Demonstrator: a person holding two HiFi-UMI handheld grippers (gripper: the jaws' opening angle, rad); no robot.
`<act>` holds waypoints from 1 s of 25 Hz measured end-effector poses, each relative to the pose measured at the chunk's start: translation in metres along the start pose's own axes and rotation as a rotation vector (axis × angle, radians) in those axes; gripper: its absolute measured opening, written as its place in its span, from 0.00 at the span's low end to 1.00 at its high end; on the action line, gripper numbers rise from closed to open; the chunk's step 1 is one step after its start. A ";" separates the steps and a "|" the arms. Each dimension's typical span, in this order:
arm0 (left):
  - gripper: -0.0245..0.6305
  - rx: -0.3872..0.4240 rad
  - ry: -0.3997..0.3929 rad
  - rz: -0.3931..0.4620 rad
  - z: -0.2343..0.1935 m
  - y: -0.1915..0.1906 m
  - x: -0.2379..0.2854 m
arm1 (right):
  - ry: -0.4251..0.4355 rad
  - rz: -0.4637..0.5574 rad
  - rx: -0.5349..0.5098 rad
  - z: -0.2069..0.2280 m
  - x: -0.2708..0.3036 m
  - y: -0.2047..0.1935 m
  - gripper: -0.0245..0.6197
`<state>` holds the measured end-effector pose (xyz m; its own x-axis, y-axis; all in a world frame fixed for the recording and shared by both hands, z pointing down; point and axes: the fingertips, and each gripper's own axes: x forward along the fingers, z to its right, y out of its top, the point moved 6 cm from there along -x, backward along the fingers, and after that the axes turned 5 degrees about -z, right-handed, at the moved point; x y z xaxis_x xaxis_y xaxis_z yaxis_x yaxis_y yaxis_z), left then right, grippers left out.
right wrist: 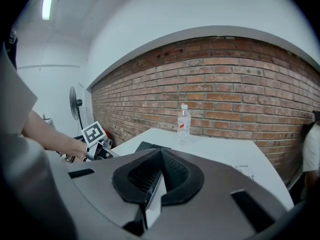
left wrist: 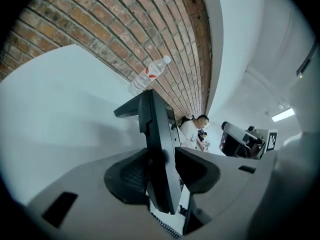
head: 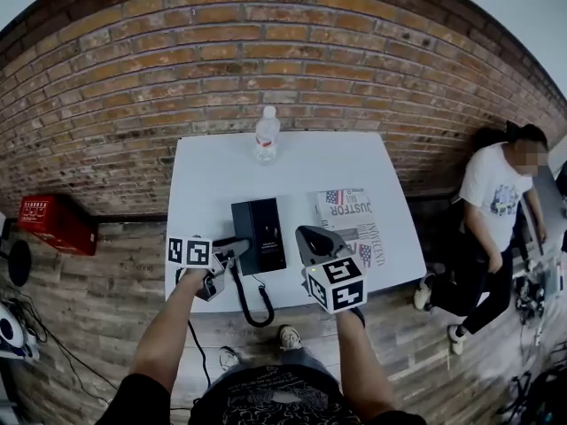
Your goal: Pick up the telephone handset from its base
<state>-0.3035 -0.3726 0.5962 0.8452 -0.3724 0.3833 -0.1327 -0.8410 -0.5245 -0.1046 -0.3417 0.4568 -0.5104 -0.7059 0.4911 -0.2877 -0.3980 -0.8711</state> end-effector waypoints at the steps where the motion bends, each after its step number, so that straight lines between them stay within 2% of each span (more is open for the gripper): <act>1: 0.29 -0.009 -0.015 0.001 -0.001 0.000 0.000 | -0.012 -0.005 0.006 -0.001 -0.002 -0.003 0.04; 8: 0.22 -0.088 -0.105 0.032 -0.006 0.002 -0.003 | -0.061 -0.022 0.045 -0.011 -0.012 -0.018 0.04; 20: 0.16 -0.156 -0.135 0.022 -0.005 0.002 -0.006 | -0.106 -0.024 0.081 -0.018 -0.032 -0.029 0.04; 25: 0.15 -0.169 -0.145 0.049 0.003 0.005 -0.008 | -0.105 -0.016 0.087 -0.020 -0.035 -0.029 0.04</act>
<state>-0.3097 -0.3722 0.5886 0.8996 -0.3642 0.2408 -0.2498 -0.8817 -0.4002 -0.0944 -0.2934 0.4650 -0.4177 -0.7545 0.5063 -0.2218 -0.4557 -0.8620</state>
